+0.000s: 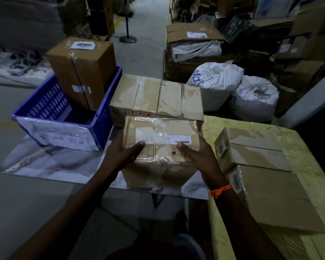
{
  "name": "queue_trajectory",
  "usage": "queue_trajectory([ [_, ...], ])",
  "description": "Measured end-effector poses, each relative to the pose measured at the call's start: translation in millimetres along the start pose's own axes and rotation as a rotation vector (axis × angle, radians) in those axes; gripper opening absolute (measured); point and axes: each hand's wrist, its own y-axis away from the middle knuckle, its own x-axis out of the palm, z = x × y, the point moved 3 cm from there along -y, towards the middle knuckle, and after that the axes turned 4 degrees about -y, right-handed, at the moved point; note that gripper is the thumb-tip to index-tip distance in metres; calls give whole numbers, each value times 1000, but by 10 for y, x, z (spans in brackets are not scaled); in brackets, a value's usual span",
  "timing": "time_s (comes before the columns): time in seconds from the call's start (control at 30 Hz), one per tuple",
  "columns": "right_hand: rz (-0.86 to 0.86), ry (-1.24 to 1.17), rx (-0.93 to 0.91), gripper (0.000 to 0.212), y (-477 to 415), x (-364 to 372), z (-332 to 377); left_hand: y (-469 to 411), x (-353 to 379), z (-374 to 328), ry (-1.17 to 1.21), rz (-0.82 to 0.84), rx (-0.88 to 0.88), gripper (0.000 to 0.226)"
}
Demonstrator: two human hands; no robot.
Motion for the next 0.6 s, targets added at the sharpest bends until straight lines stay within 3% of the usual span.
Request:
queue_trajectory([
  [0.1, 10, 7, -34, 64, 165, 36, 29, 169, -141, -11, 31, -41, 40, 60],
  [0.23, 35, -7, -41, 79, 357, 220, -91, 416, -383, 134, 3, -152, 85, 87],
  [0.4, 38, -113, 26, 48, 589, 391, -291, 789, -457, 513, 169, -246, -15, 89],
  [0.47, 36, -166, 66, 52, 686, 452, -357, 908, -439, 638, 232, -277, -103, 94],
  [0.6, 54, -95, 23, 43, 824, 573, -358, 1066, -404, 616, 39, -317, -78, 76],
])
